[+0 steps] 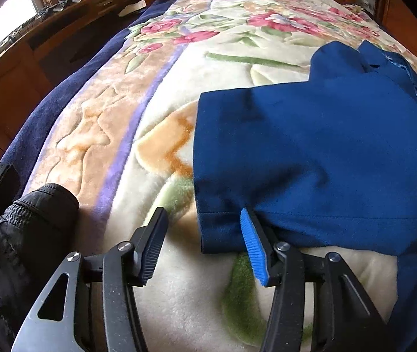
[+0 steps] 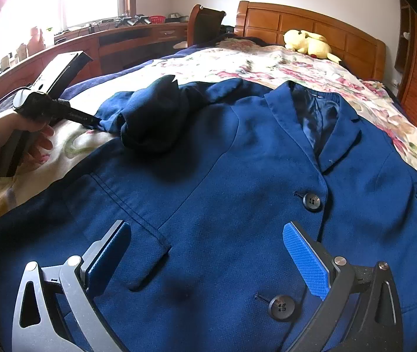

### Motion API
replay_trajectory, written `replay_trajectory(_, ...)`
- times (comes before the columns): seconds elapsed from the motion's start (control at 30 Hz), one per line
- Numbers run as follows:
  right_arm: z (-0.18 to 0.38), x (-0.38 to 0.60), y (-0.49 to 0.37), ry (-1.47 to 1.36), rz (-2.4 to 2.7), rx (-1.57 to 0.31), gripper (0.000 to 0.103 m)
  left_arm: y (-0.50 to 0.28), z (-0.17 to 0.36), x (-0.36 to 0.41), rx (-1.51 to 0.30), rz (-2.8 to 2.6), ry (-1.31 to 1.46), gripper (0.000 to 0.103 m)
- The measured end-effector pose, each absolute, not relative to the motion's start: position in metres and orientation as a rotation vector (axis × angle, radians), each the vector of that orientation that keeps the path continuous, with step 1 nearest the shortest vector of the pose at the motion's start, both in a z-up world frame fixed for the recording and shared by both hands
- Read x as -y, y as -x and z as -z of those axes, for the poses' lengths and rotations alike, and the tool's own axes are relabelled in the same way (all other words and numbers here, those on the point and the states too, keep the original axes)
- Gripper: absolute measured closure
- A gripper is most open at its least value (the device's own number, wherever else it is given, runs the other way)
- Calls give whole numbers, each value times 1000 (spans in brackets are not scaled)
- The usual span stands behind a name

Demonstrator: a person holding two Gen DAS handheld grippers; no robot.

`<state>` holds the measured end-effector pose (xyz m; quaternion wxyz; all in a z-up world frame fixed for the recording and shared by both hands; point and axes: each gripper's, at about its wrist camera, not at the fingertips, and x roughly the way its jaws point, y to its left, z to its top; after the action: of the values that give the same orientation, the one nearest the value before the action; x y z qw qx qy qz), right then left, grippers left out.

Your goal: Fold large clothes

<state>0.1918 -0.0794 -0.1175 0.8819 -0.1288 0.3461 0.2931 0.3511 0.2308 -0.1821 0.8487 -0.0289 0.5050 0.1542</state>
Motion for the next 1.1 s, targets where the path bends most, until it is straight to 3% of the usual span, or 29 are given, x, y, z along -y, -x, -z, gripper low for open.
replay_trajectory(0.23, 118, 79, -193, 269, -615, -725, 0, -350, 182, -225, -1071, -342, 61, 53)
replay_trajectory(0.27, 118, 78, -193, 270, -615, -725, 0, -350, 181, -224, -1074, -316, 66, 66)
replay_trajectory(0.37, 118, 78, -193, 274, -618, -724, 0, -350, 177, -216, -1089, -276, 52, 89)
replay_trajectory(0.43, 118, 78, -193, 275, -617, -724, 0, -349, 170, -207, -1083, -281, 8, 92)
replay_trajectory(0.87, 81, 108, -181, 295, -543, -617, 0, -330, 45, -96, -822, -132, -109, 96)
replay_trajectory(1.1, 65, 161, -188, 243, -421, -600, 0, -311, 12, -30, -730, 58, -80, 96)
